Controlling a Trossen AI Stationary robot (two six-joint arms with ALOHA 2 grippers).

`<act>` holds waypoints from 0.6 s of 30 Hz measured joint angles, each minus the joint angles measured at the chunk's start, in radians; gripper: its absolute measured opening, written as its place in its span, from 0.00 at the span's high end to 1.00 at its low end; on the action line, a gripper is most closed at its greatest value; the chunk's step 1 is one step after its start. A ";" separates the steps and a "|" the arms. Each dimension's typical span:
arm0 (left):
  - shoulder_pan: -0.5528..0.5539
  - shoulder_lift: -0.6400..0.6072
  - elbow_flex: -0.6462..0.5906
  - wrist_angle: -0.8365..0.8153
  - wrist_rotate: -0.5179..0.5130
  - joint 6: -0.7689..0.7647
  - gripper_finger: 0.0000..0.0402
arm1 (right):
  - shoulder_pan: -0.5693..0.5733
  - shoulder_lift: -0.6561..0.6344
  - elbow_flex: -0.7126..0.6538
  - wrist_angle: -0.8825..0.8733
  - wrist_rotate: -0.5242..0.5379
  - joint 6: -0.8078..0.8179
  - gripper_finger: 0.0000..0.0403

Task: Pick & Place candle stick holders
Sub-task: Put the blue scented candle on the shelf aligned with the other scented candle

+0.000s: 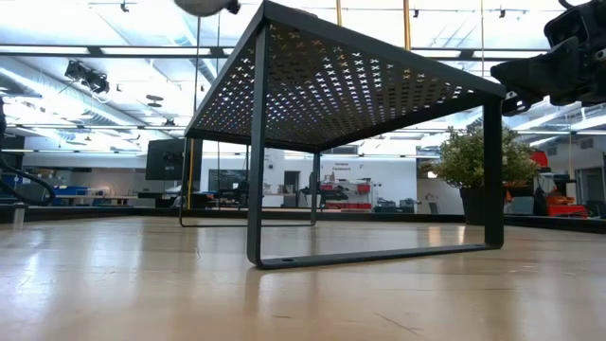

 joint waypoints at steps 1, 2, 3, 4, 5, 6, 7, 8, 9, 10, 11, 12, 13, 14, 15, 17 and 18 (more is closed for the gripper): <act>0.005 0.006 0.000 0.006 0.000 0.009 0.24 | 0.000 0.000 0.000 0.000 0.000 0.000 0.96; 0.010 0.010 0.000 0.018 0.000 0.018 0.24 | 0.000 0.000 0.000 0.001 0.000 0.000 0.96; 0.014 0.012 0.000 0.021 0.000 0.022 0.24 | 0.000 0.000 0.000 0.001 0.000 0.000 0.96; 0.018 0.016 0.000 0.018 0.000 0.022 0.24 | 0.000 0.000 0.000 0.000 0.000 0.000 0.96; 0.021 0.019 0.000 0.019 0.000 0.021 0.24 | 0.000 0.000 0.000 0.001 0.000 0.000 0.96; 0.024 0.021 0.000 0.022 0.000 0.021 0.24 | 0.000 0.000 0.000 0.001 0.000 0.000 0.96; 0.026 0.023 0.000 0.021 0.000 0.022 0.24 | 0.000 0.000 0.000 0.001 0.000 0.000 0.96; 0.028 0.026 0.000 0.022 0.000 0.022 0.24 | 0.000 0.000 0.000 0.001 0.001 0.000 0.96; 0.028 0.029 0.000 0.027 0.000 0.024 0.24 | 0.000 0.000 0.000 0.001 0.000 0.000 0.96; 0.028 0.031 0.000 0.029 0.000 0.029 0.24 | 0.000 0.000 0.000 0.001 0.000 0.000 0.96; 0.028 0.032 0.000 0.028 0.000 0.033 0.24 | 0.000 0.000 0.000 0.001 0.000 0.000 0.96; 0.029 0.032 0.000 0.029 0.000 0.034 0.24 | 0.000 0.000 0.000 0.000 0.001 0.000 0.96; 0.029 0.032 0.000 0.034 0.000 0.034 0.24 | 0.000 0.000 0.000 0.000 0.000 0.000 0.96; 0.029 0.032 0.000 0.040 0.000 0.034 0.24 | 0.000 0.000 0.000 0.000 0.000 0.000 0.96; 0.030 0.032 0.000 0.042 0.000 0.035 0.24 | 0.000 0.000 0.000 0.000 0.000 0.000 0.96; 0.032 0.032 0.000 0.051 0.000 0.036 0.24 | 0.000 0.000 0.000 0.000 0.000 0.000 0.96; 0.034 0.032 0.000 0.057 0.000 0.037 0.24 | 0.000 0.000 0.000 0.000 0.000 0.000 0.96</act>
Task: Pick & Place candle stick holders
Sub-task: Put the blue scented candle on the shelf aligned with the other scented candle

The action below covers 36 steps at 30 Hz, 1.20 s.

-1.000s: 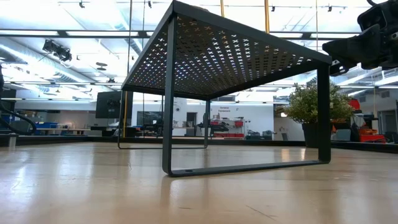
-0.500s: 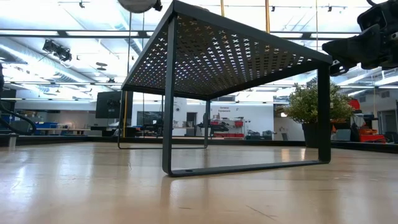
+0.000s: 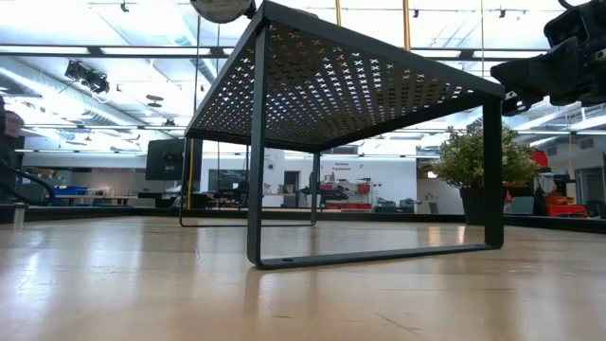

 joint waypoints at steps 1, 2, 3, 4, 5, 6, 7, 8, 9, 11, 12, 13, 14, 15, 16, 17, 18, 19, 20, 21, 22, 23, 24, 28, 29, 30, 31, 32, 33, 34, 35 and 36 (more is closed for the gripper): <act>0.002 0.000 0.000 0.000 0.000 0.000 0.24 | 0.000 0.000 0.000 0.000 0.000 0.000 0.96; 0.005 0.000 0.000 -0.001 0.000 0.000 0.24 | 0.000 0.000 0.000 0.000 0.000 0.000 0.96; 0.008 0.000 0.000 0.000 0.000 0.001 0.24 | 0.000 0.000 0.000 0.000 0.000 0.000 0.96; 0.012 0.000 0.000 0.000 0.000 0.005 0.24 | 0.000 0.000 0.000 0.000 0.000 0.000 0.96; 0.016 0.000 0.000 0.000 0.000 0.013 0.24 | 0.000 0.000 0.000 0.000 0.000 0.000 0.96; 0.019 0.000 0.000 0.000 0.000 0.020 0.24 | 0.000 0.000 0.000 0.000 0.000 0.000 0.96; 0.023 0.000 0.000 0.000 0.000 0.033 0.24 | 0.000 0.000 0.000 0.000 0.000 0.000 0.96; 0.027 0.000 0.000 0.001 0.000 0.045 0.24 | 0.000 0.000 0.000 0.000 0.000 0.000 0.96; 0.032 0.000 0.000 0.000 0.000 0.061 0.24 | 0.000 0.000 0.000 0.000 0.000 0.000 0.96; 0.043 0.000 0.000 0.001 0.000 0.084 0.24 | 0.000 0.000 0.000 0.000 0.000 0.000 0.96; 0.049 0.000 0.000 0.001 0.000 0.096 0.24 | 0.000 0.000 0.000 0.000 0.000 0.000 0.96; 0.055 0.001 0.000 0.000 0.001 0.107 0.24 | 0.000 0.000 0.000 0.000 0.000 0.000 0.96; 0.061 0.006 0.001 0.001 0.000 0.119 0.24 | 0.000 0.000 0.000 0.000 0.000 0.000 0.96; 0.067 0.011 0.001 0.000 0.002 0.126 0.24 | 0.000 0.000 0.000 0.000 0.000 0.000 0.96; 0.073 0.017 0.001 -0.006 0.006 0.128 0.24 | 0.000 0.000 0.000 0.000 0.000 0.000 0.96; 0.079 0.023 0.001 -0.007 0.018 0.129 0.24 | 0.000 0.000 0.000 0.000 0.000 0.000 0.96; 0.085 0.026 0.001 -0.004 0.031 0.132 0.24 | 0.000 0.000 0.000 0.000 0.000 0.000 0.96; 0.089 0.029 0.001 -0.006 0.047 0.140 0.24 | 0.000 0.000 0.000 0.000 0.000 0.000 0.96; 0.092 0.037 0.001 -0.003 0.062 0.150 0.24 | 0.000 0.000 0.000 -0.001 0.000 0.000 0.96; 0.094 0.044 0.001 0.007 0.070 0.167 0.24 | 0.000 0.000 0.000 0.000 0.000 0.000 0.96; 0.096 0.049 0.001 0.007 0.070 0.182 0.24 | 0.000 0.000 0.000 0.000 0.000 0.000 0.96; 0.096 0.054 0.000 0.000 0.070 0.200 0.24 | 0.000 0.000 0.000 0.000 0.000 0.000 0.96; 0.096 0.062 0.000 0.007 0.071 0.218 0.24 | 0.000 0.000 0.000 0.000 0.000 0.000 0.96; 0.096 0.093 0.000 0.016 0.080 0.280 0.24 | 0.000 0.000 0.000 0.003 0.000 0.000 0.96; 0.096 0.103 0.000 0.018 0.081 0.288 0.24 | 0.000 0.000 0.000 0.003 0.000 0.000 0.96; 0.096 0.113 0.000 0.019 0.082 0.296 0.24 | 0.000 0.001 0.000 0.003 0.000 0.000 0.96; 0.096 0.122 0.000 0.023 0.082 0.296 0.24 | 0.000 0.001 0.000 0.002 0.000 0.000 0.96; 0.096 0.132 0.000 0.026 0.082 0.296 0.24 | 0.000 0.002 0.000 0.002 0.000 0.000 0.96; 0.096 0.143 0.000 0.029 0.082 0.296 0.24 | 0.000 0.002 0.000 0.002 0.000 0.000 0.96; 0.096 0.152 0.000 0.029 0.081 0.296 0.24 | 0.000 0.002 0.000 0.002 0.000 0.000 0.96; 0.096 0.162 0.000 0.028 0.081 0.296 0.24 | 0.000 0.002 0.000 0.001 0.000 0.000 0.96; 0.096 0.170 0.000 0.032 0.081 0.296 0.24 | 0.000 0.003 0.000 0.001 0.000 0.000 0.96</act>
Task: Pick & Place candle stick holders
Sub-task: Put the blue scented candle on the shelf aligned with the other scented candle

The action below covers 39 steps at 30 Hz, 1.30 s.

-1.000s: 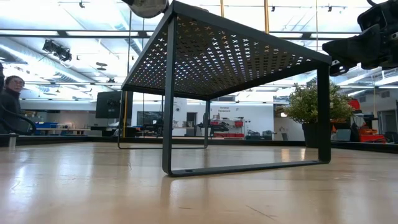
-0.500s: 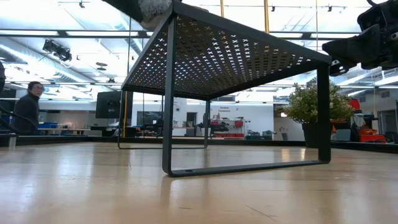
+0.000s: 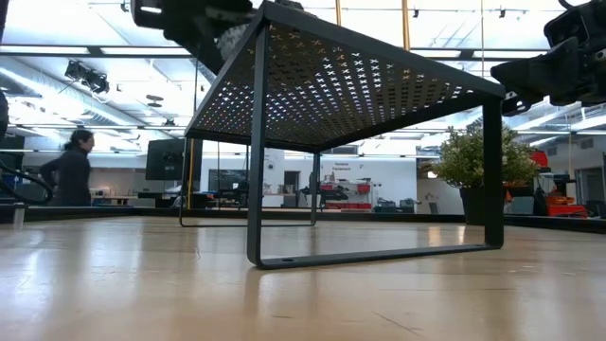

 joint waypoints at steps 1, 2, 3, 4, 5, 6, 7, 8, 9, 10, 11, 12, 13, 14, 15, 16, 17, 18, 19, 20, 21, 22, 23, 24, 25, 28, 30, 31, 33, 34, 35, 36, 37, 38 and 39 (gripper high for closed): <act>0.000 0.005 0.000 -0.001 -0.003 0.000 0.24 | 0.000 0.000 0.000 -0.001 0.000 0.000 0.96; 0.000 0.009 0.000 -0.004 -0.004 0.000 0.24 | 0.000 0.000 0.000 -0.001 0.000 0.000 0.96; 0.000 0.015 0.000 0.002 -0.004 0.000 0.24 | 0.000 0.000 0.000 -0.001 0.000 0.000 0.96; 0.000 0.019 0.000 0.008 -0.007 0.000 0.24 | 0.000 0.000 0.000 -0.001 0.000 0.000 0.96; 0.000 0.022 0.000 0.003 -0.009 0.000 0.24 | 0.000 0.000 0.000 -0.001 0.000 0.000 0.96; 0.000 0.023 -0.001 -0.002 -0.011 0.000 0.23 | 0.000 0.000 0.000 -0.001 0.001 0.000 0.96; 0.001 0.025 -0.001 0.002 -0.014 0.000 0.23 | 0.000 0.000 0.000 -0.001 0.001 0.000 0.96; 0.001 0.027 0.000 0.010 -0.020 0.001 0.22 | 0.000 0.000 0.000 -0.001 0.000 0.000 0.96; 0.001 0.029 0.000 0.011 -0.028 0.000 0.22 | 0.000 0.000 0.000 -0.001 0.000 0.000 0.96; 0.001 0.031 0.000 0.006 -0.034 -0.003 0.22 | 0.000 0.000 0.000 -0.001 0.000 0.000 0.96; 0.001 0.031 0.000 0.004 -0.039 -0.010 0.21 | 0.000 0.000 0.000 -0.001 0.000 0.000 0.96; 0.001 0.031 0.000 0.006 -0.039 -0.011 0.21 | 0.000 0.000 0.000 -0.001 0.000 0.000 0.96; 0.001 0.032 0.000 0.009 -0.040 -0.011 0.21 | 0.000 0.000 0.000 -0.001 0.000 0.000 0.96; 0.000 0.034 0.000 0.007 -0.040 -0.012 0.21 | 0.000 0.000 0.000 -0.001 0.000 0.000 0.96; 0.000 0.035 0.000 0.005 -0.040 -0.012 0.21 | 0.000 0.000 0.000 -0.001 0.000 0.000 0.96; 0.000 0.035 0.000 0.005 -0.040 -0.012 0.21 | 0.000 0.000 0.000 -0.001 0.000 0.000 0.96; 0.000 0.035 0.000 0.006 -0.040 -0.011 0.21 | 0.000 0.000 0.000 -0.001 0.000 0.000 0.96; 0.000 0.035 0.000 0.006 -0.039 -0.012 0.21 | 0.000 0.000 0.000 -0.001 0.000 0.000 0.96; 0.000 0.035 0.000 0.006 -0.035 -0.012 0.21 | 0.000 0.000 0.000 -0.001 0.000 0.000 0.96; 0.000 0.035 0.000 0.006 -0.031 -0.012 0.21 | 0.000 0.000 0.000 -0.001 0.000 0.000 0.96; 0.000 0.035 0.000 0.006 -0.028 -0.011 0.21 | 0.000 0.000 0.000 -0.001 0.000 0.000 0.96; 0.000 0.035 0.000 0.007 -0.028 -0.010 0.21 | 0.000 0.000 0.000 -0.001 0.000 0.000 0.96; 0.000 0.035 0.000 0.008 -0.027 -0.004 0.21 | 0.000 0.000 0.000 -0.001 0.000 0.000 0.96; 0.000 0.035 0.000 0.009 -0.028 0.004 0.21 | 0.000 0.000 0.000 -0.001 0.000 0.000 0.96; 0.000 0.035 0.000 0.013 -0.029 0.007 0.21 | 0.000 0.000 0.000 -0.001 0.000 0.000 0.96; 0.000 0.035 0.000 0.033 -0.032 0.006 0.21 | 0.000 0.000 0.000 -0.001 0.000 0.000 0.96; 0.000 0.035 0.000 0.050 -0.033 0.006 0.21 | 0.000 0.000 0.000 -0.001 0.000 0.000 0.96; 0.000 0.035 0.000 0.054 -0.033 0.006 0.20 | 0.000 0.000 0.000 -0.001 0.000 0.000 0.96; 0.000 0.035 0.000 0.057 -0.032 0.006 0.18 | 0.000 0.000 0.000 -0.001 0.000 0.000 0.96; 0.000 0.035 0.000 0.060 -0.032 0.006 0.17 | 0.000 0.000 0.000 -0.001 0.000 0.000 0.96; 0.000 0.034 0.000 0.060 -0.033 0.006 0.16 | 0.000 0.000 0.000 -0.001 0.000 0.000 0.96; 0.000 0.034 0.000 0.060 -0.032 0.006 0.15 | 0.000 0.000 0.000 -0.001 0.000 0.000 0.96; 0.000 0.034 0.000 0.060 -0.032 0.006 0.14 | 0.000 0.000 0.000 -0.001 0.000 0.000 0.96; 0.000 0.034 0.000 0.059 -0.032 0.006 0.13 | 0.000 0.000 0.000 -0.001 0.000 0.000 0.96; 0.000 0.034 0.000 0.056 -0.033 0.006 0.12 | 0.000 0.000 0.000 -0.001 0.000 0.000 0.96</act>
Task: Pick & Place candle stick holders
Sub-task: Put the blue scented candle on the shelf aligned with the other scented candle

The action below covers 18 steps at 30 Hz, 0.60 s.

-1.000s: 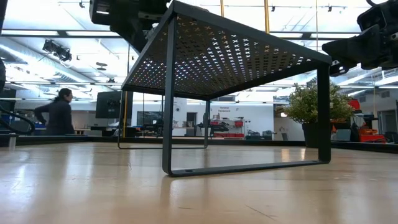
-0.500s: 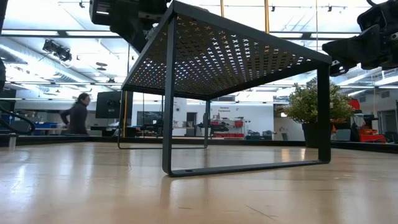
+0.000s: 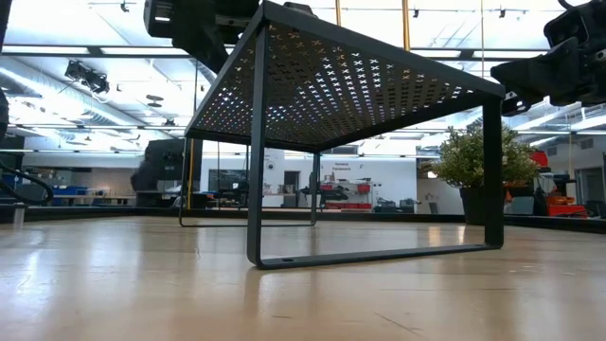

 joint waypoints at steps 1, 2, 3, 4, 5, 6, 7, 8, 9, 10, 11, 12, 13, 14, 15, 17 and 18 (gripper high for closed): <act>0.000 0.000 0.000 -0.002 0.000 0.000 0.11 | 0.000 0.000 0.000 0.000 0.000 0.000 0.96; 0.000 0.000 0.000 -0.006 -0.002 -0.003 0.11 | 0.000 0.000 0.000 0.000 0.000 0.000 0.96; 0.000 0.000 0.000 -0.010 -0.004 -0.006 0.11 | 0.000 0.000 0.000 0.000 0.000 0.000 0.96; 0.000 0.000 0.000 -0.011 -0.009 -0.013 0.11 | 0.000 0.000 0.000 0.000 0.000 0.000 0.96; 0.000 0.000 0.000 -0.014 -0.014 -0.020 0.11 | 0.000 0.000 0.000 0.000 0.000 0.000 0.96; 0.000 0.000 0.000 -0.016 -0.020 -0.025 0.11 | 0.000 0.000 0.000 0.000 0.000 0.000 0.96; 0.000 0.000 0.000 -0.016 -0.023 -0.025 0.11 | 0.000 0.000 0.000 0.000 0.000 0.000 0.96; 0.000 0.000 0.000 -0.017 -0.023 -0.025 0.11 | 0.000 0.000 0.000 0.000 0.000 0.000 0.96; 0.000 0.000 0.000 -0.020 -0.023 -0.025 0.11 | 0.000 0.000 0.000 0.000 0.000 0.000 0.96; 0.000 0.000 0.000 -0.021 -0.023 -0.025 0.11 | 0.000 0.000 0.000 0.000 0.000 0.000 0.96; 0.000 0.000 0.000 -0.021 -0.022 -0.025 0.10 | 0.000 0.000 0.000 0.000 0.000 0.000 0.96; 0.000 0.000 0.000 -0.020 -0.020 -0.025 0.10 | 0.000 0.000 0.000 0.000 0.000 0.000 0.96; 0.000 0.000 0.000 -0.020 -0.019 -0.025 0.10 | 0.000 0.000 0.000 0.000 0.000 0.000 0.96; -0.001 0.000 0.000 -0.020 -0.019 -0.025 0.10 | 0.000 0.000 0.000 0.000 0.000 0.000 0.96; -0.003 0.000 0.000 -0.020 -0.019 -0.025 0.10 | 0.000 0.000 0.000 0.000 0.000 0.000 0.96; -0.003 0.000 0.000 -0.020 -0.016 -0.025 0.10 | 0.000 0.000 0.000 0.000 0.000 0.000 0.96; -0.003 0.000 0.000 -0.020 -0.008 -0.025 0.10 | 0.000 0.000 0.000 0.000 0.000 0.000 0.96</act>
